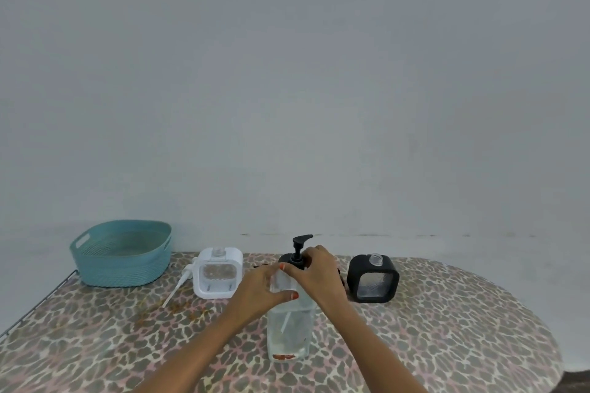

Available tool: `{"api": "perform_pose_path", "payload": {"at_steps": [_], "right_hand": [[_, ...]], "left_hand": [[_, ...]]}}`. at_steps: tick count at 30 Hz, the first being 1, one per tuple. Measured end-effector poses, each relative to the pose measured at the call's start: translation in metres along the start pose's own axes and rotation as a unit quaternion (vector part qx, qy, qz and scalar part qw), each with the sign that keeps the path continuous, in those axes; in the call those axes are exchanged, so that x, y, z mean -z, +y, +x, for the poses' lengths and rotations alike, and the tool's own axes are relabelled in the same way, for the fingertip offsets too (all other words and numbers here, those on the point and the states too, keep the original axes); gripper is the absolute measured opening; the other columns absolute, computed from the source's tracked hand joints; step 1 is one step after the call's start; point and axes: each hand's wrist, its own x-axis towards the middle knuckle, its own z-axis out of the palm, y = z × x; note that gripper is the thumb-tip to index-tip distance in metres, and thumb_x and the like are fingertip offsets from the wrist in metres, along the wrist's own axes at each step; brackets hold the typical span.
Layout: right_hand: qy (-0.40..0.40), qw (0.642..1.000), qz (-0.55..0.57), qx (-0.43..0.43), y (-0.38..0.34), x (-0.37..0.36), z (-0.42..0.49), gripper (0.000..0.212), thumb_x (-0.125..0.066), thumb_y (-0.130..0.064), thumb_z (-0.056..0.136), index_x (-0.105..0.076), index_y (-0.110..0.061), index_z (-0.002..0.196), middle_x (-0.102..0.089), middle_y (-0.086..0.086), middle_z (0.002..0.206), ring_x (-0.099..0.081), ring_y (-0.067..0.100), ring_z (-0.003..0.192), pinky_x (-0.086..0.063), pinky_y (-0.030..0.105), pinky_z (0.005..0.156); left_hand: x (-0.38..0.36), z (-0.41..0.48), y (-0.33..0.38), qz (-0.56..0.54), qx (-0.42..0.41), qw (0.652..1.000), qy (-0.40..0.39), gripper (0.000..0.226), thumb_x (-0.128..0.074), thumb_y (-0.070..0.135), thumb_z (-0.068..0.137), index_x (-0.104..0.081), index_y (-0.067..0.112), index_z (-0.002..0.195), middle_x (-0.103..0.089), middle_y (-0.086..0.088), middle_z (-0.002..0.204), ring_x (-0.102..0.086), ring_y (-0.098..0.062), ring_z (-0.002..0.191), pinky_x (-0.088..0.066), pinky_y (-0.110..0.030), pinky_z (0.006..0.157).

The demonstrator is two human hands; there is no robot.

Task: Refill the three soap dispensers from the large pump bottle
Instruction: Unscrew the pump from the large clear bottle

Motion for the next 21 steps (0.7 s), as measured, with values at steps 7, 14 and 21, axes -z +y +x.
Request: {"api": "perform_pose_path", "payload": {"at_steps": [7, 14, 21], "right_hand": [[-0.061, 0.998, 0.011, 0.023, 0.003, 0.007, 0.009, 0.024, -0.066, -0.03, 0.083, -0.062, -0.01, 0.07, -0.043, -0.003, 0.074, -0.038, 0.001, 0.056, -0.034, 0.009, 0.052], [-0.083, 0.995, 0.022, 0.055, 0.004, 0.012, 0.012, 0.043, -0.07, -0.028, 0.08, -0.039, -0.031, 0.051, -0.04, -0.01, 0.064, -0.038, 0.002, 0.055, -0.035, 0.011, 0.054], [-0.135, 0.987, 0.033, 0.087, 0.01, 0.016, 0.02, 0.029, -0.075, -0.026, 0.076, -0.063, -0.001, 0.067, -0.049, 0.0, 0.066, -0.044, 0.007, 0.058, -0.034, 0.015, 0.054]], "left_hand": [[0.001, 0.004, -0.003, -0.035, -0.006, 0.999, -0.027, 0.047, -0.073, 0.053, 0.054, -0.05, 0.052, 0.095, -0.059, 0.027, 0.096, -0.058, 0.006, 0.091, -0.049, -0.019, 0.082], [0.001, 0.008, -0.009, -0.043, -0.013, 0.999, -0.02, 0.049, -0.077, 0.051, 0.056, -0.054, 0.05, 0.1, -0.062, 0.025, 0.096, -0.058, 0.012, 0.091, -0.046, -0.013, 0.077], [0.004, 0.005, -0.01, -0.054, -0.014, 0.998, -0.025, 0.057, -0.08, 0.025, 0.068, -0.053, 0.032, 0.117, -0.049, 0.032, 0.096, -0.054, 0.014, 0.089, -0.044, -0.005, 0.077]]}}
